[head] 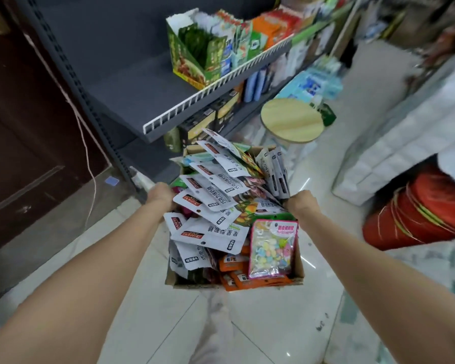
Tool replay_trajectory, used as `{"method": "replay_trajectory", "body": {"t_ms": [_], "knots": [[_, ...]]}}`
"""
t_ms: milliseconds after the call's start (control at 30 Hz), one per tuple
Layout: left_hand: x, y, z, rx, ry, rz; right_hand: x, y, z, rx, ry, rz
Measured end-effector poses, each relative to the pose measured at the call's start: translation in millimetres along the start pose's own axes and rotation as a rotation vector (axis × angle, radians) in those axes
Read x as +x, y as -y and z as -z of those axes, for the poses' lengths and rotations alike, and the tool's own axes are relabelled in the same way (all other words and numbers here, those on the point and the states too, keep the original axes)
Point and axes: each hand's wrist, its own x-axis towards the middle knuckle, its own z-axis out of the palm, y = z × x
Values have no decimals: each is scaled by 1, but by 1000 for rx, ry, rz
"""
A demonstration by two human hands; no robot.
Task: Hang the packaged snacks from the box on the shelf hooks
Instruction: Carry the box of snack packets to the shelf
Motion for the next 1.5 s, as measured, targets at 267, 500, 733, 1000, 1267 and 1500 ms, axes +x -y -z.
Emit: {"method": "replay_trajectory", "body": {"t_ms": [267, 500, 733, 1000, 1267, 1500], "knots": [[67, -161, -31, -21, 43, -82, 121, 25, 90, 73, -96, -25], [109, -269, -63, -171, 95, -80, 225, 50, 154, 69, -70, 0], [138, -350, -109, -150, -20, -25, 348, 81, 209, 31, 9, 127], [172, -405, -144, -265, -33, 92, 440, 116, 237, -14, 96, 178], [207, -435, -166, -266, -97, 110, 491, 132, 241, 16, 110, 174], [205, -443, -191, -324, -125, 234, 532, 142, 240, -122, 230, 283]]}}
